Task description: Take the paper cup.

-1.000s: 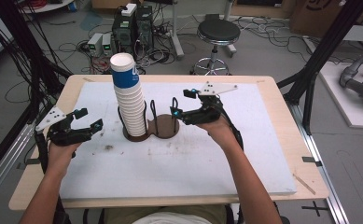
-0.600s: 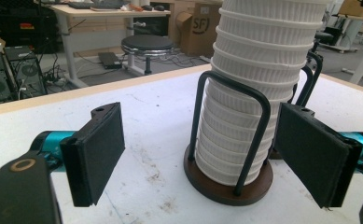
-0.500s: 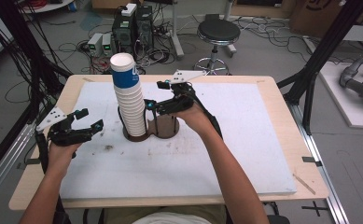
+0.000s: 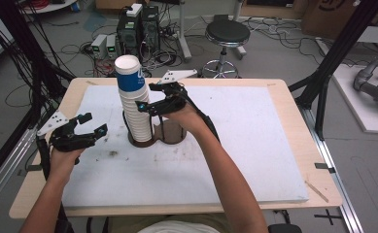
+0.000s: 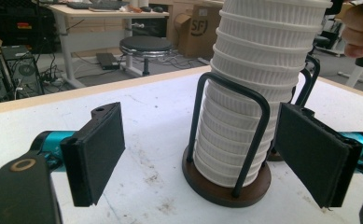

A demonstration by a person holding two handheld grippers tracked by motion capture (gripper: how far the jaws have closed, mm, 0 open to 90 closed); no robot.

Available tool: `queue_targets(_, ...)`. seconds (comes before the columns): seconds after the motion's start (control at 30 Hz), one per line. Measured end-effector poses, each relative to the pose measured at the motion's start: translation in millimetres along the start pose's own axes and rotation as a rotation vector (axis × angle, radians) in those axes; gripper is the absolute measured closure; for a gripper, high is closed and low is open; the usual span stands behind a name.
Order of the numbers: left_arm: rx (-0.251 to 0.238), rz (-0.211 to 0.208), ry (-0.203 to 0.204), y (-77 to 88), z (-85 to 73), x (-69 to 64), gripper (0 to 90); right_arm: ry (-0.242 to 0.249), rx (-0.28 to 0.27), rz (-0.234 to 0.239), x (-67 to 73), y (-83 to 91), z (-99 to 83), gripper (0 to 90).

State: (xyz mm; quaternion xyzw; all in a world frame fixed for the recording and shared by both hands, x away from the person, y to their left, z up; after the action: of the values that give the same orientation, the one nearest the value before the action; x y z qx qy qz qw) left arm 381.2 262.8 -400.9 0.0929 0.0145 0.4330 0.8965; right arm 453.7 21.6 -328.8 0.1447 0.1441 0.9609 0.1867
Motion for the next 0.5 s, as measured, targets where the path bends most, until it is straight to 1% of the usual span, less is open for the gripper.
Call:
queue_targets(0.1, -0.002, 0.001, 0.003, 0.3, 0.0, 0.4, 16.4, 0.018, 0.004, -0.005, 0.9, -10.0, 2.9, 14.4)
queue_targets(0.17, -0.002, 0.000, 0.004, 0.6, 0.0, 0.7, 16.4, 0.020, 0.007, -0.008, -0.3, -12.8, 3.0, 14.0)
queue_targets(0.23, -0.006, -0.003, 0.008, 0.6, 0.1, 0.8, 16.4, 0.014, 0.009, -0.001, -0.3, -17.5, 3.0, 14.0)
queue_targets(0.27, -0.009, -0.004, 0.010, 0.7, 0.3, 1.0, 16.4, 0.035, -0.004, 0.008, -0.6, -22.4, 3.8, 13.3)
queue_targets(0.3, -0.012, -0.003, 0.012, 0.8, 0.5, 1.0, 16.4, 0.020, 0.002, -0.003, -0.2, -22.1, 2.9, 13.3)
queue_targets(0.37, -0.011, -0.002, 0.011, 1.0, 0.5, 1.3, 16.4, 0.013, 0.003, -0.004, -0.3, -22.0, 2.6, 13.4)
queue_targets(0.4, -0.014, -0.001, 0.013, 1.7, 1.0, 1.8, 16.5, 0.028, 0.000, 0.000, -0.6, -22.0, 3.3, 14.0)
queue_targets(0.43, -0.014, -0.001, 0.013, 1.7, 1.0, 1.8, 16.5, 0.028, 0.000, 0.000, -0.6, -22.0, 3.3, 14.0)
queue_targets(0.47, -0.021, 0.004, 0.014, 2.3, 1.8, 2.3, 16.5, 0.049, -0.006, 0.006, -1.6, -23.1, 4.3, 14.2)
queue_targets(0.5, -0.029, 0.007, 0.017, 3.6, 4.7, 3.2, 16.5, 0.030, 0.005, -0.003, -0.2, -21.8, 3.1, 14.5)
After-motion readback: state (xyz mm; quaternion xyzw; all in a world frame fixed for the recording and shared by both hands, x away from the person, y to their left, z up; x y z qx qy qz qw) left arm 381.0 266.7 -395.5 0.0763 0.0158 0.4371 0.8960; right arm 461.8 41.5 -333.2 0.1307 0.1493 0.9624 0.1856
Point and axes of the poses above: each handheld gripper's, and its own axes: y roughly backward along the jaws, z roughly out of its top, x roughly to its left, the point moved 6 cm from there along -y, roughly forward along the jaws, and after that the axes turned 10 degrees about -y, right-handed, at the moved point
